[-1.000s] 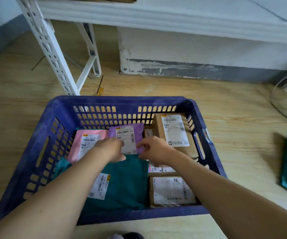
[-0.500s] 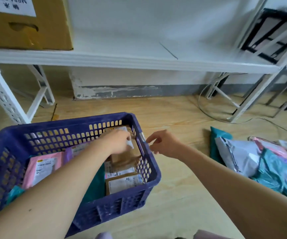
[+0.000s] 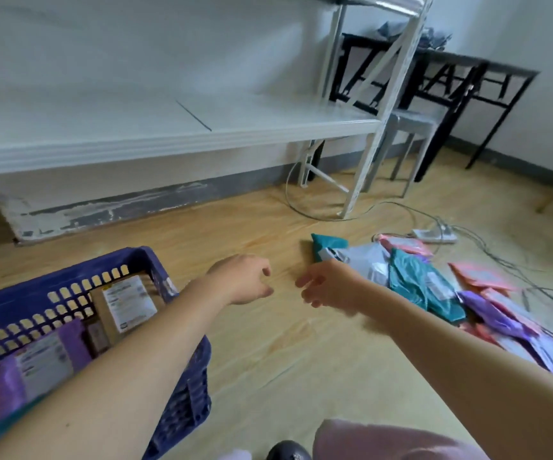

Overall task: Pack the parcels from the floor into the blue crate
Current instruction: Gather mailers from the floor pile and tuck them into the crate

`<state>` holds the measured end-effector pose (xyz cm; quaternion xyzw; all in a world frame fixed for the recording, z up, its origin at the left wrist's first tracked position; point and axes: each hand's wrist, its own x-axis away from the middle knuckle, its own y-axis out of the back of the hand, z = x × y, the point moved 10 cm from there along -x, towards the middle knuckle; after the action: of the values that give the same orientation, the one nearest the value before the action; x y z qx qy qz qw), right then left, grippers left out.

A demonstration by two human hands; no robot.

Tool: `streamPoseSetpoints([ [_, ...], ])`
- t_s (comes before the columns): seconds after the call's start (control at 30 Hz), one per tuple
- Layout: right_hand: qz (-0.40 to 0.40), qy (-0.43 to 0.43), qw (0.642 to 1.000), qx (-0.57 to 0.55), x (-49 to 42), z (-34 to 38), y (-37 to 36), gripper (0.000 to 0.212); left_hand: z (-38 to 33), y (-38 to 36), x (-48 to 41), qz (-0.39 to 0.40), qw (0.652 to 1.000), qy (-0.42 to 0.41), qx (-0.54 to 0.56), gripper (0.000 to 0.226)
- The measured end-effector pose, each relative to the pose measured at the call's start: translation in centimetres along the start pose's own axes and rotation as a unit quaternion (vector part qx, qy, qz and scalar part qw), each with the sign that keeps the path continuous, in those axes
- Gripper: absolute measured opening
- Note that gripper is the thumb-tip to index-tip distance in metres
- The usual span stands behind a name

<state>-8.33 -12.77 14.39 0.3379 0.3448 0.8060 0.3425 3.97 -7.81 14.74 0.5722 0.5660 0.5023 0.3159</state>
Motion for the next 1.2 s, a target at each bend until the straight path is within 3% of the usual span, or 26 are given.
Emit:
streamPoseSetpoints([
  [0.23,-0.027,-0.066,0.997,0.027,2.1,-6.5,3.8,0.025,-6.0,-1.1,-2.7,0.016,0.998,-0.06,-0.016,0.043],
  [0.6,-0.015,-0.06,0.996,0.066,2.4,-14.6,5.6,0.023,-13.2,-3.6,-5.8,0.019,0.995,-0.093,-0.027,0.05],
  [0.7,-0.005,-0.079,0.996,0.05,2.5,-19.3,6.0,0.015,-15.7,-5.7,-7.7,0.028,0.994,-0.102,-0.035,0.051],
  [0.83,-0.009,-0.141,0.989,0.05,2.0,-26.8,6.7,0.025,-19.5,-8.7,-11.0,0.032,0.991,-0.127,-0.034,0.053],
  [0.97,-0.049,-0.194,0.98,-0.007,0.0,-33.4,7.6,0.014,-23.9,-12.7,-15.3,0.048,0.984,-0.17,-0.025,0.055],
  [1.07,-0.078,-0.223,0.971,-0.036,-1.7,-38.1,8.2,0.025,-27.3,-16.1,-19.2,0.054,0.979,-0.197,-0.014,0.055],
  [1.2,-0.136,-0.277,0.946,-0.1,-2.6,-46.1,8.7,0.02,-32.4,-21.5,-23.5,0.061,0.972,-0.226,0.006,0.054],
])
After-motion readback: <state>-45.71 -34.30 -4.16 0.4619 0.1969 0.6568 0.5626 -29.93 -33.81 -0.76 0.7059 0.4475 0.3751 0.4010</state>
